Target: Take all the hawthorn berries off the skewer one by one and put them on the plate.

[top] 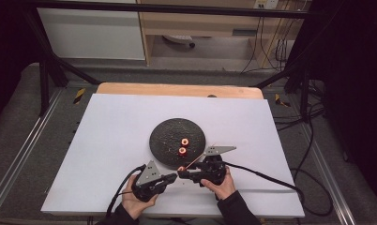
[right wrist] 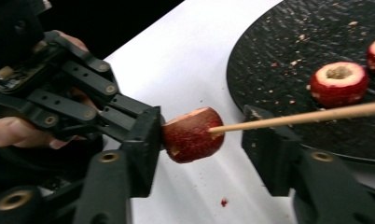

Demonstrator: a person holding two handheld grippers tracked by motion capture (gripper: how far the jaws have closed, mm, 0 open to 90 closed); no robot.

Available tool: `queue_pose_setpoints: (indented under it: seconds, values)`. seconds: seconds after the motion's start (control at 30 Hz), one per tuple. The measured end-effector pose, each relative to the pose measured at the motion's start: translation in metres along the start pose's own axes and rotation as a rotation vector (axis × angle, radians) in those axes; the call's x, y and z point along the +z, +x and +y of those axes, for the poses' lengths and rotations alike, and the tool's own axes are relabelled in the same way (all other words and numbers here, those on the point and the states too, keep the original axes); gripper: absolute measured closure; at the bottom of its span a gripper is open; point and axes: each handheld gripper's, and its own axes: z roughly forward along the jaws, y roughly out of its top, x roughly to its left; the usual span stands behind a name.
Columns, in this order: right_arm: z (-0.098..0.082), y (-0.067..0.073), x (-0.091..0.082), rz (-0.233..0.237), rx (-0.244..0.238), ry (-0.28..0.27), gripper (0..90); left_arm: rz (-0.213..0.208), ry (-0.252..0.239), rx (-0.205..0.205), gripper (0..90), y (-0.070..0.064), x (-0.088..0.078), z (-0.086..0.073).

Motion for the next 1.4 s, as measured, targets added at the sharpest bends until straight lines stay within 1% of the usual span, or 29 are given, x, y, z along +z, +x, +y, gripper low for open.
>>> queue_pose_setpoints:
  seconds: [0.07, 0.13, 0.3, 0.57, 0.63, 0.9, 1.07, 1.37, 1.4]
  values:
    - [0.0, 0.0, -0.001, 0.008, 0.0, 0.002, 56.5, 0.0, -0.002, 0.0, 88.4, 0.0, 0.0, 0.0]
    - [0.001, 0.0, -0.001, 0.019, 0.004, 0.005, 58.9, 0.0, -0.004, 0.0, 88.4, 0.0, 0.0, 0.0]
    - [0.002, 0.0, -0.002, 0.022, 0.015, 0.005, 59.0, 0.001, -0.007, 0.001, 88.4, 0.0, -0.001, 0.0]
    - [0.008, 0.0, -0.011, -0.006, 0.0, -0.017, 59.2, 0.0, -0.017, 0.001, 88.4, 0.001, -0.005, 0.001]
    - [0.009, -0.001, -0.013, -0.009, -0.001, -0.022, 59.1, 0.001, -0.017, 0.007, 88.4, 0.001, -0.006, 0.001]
    - [0.012, -0.005, -0.026, -0.038, 0.005, -0.057, 59.2, -0.004, -0.018, 0.01, 88.4, 0.001, -0.008, 0.0]
    - [0.013, -0.009, -0.038, -0.058, 0.014, -0.09, 59.2, -0.01, -0.018, 0.013, 88.4, 0.001, -0.009, -0.001]
    - [0.015, -0.017, -0.054, -0.088, 0.029, -0.126, 59.3, -0.019, -0.015, 0.016, 88.4, 0.001, -0.01, -0.002]
    - [0.015, -0.018, -0.056, -0.093, 0.037, -0.132, 59.3, -0.02, -0.016, 0.015, 88.4, 0.0, -0.01, -0.002]
